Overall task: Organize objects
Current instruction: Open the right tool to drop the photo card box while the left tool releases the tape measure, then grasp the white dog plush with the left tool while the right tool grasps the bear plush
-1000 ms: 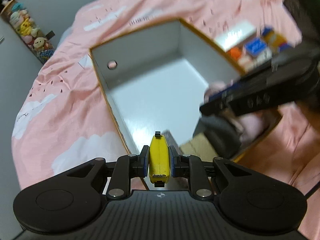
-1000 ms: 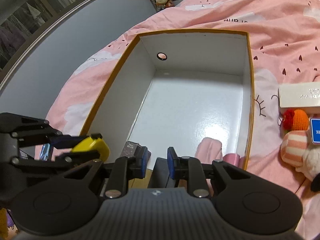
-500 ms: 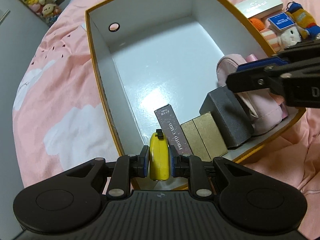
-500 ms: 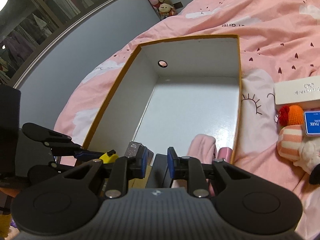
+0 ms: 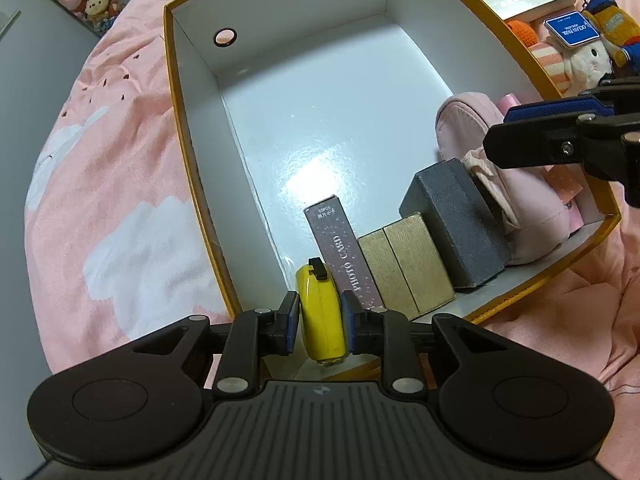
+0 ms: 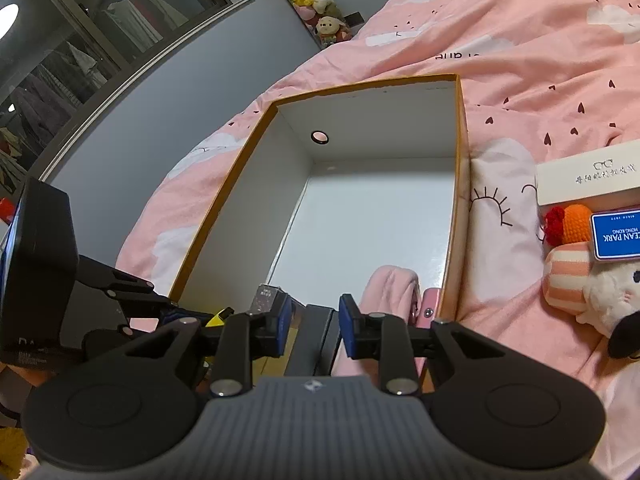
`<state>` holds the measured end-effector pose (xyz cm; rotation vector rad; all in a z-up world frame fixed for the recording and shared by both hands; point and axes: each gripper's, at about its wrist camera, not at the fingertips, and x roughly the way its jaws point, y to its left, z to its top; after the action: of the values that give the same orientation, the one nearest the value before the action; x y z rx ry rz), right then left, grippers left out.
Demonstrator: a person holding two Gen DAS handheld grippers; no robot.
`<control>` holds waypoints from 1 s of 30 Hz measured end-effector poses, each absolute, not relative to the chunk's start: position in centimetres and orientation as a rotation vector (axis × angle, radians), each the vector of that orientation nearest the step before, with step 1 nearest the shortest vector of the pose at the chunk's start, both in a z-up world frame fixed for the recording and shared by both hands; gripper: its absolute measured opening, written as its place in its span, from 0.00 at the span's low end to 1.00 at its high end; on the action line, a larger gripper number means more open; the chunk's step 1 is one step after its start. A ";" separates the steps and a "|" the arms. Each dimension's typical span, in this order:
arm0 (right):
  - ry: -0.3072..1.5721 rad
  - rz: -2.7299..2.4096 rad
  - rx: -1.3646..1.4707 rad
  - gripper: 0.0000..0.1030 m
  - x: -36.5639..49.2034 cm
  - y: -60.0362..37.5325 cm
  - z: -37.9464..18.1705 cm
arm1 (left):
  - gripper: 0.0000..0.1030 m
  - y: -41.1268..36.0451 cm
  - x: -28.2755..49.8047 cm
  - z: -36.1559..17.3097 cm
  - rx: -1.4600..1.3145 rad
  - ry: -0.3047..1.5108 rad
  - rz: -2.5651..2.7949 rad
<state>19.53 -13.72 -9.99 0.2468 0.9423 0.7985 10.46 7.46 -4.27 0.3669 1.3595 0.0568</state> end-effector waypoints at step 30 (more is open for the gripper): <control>0.762 0.377 0.118 0.33 18.2 -25.8 -7.1 | 0.30 -3.8 12.7 2.0 0.159 0.866 -0.421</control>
<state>18.24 -25.80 -7.09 0.1180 0.7619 0.3774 12.69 -3.84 1.98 0.1586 0.8660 -0.4211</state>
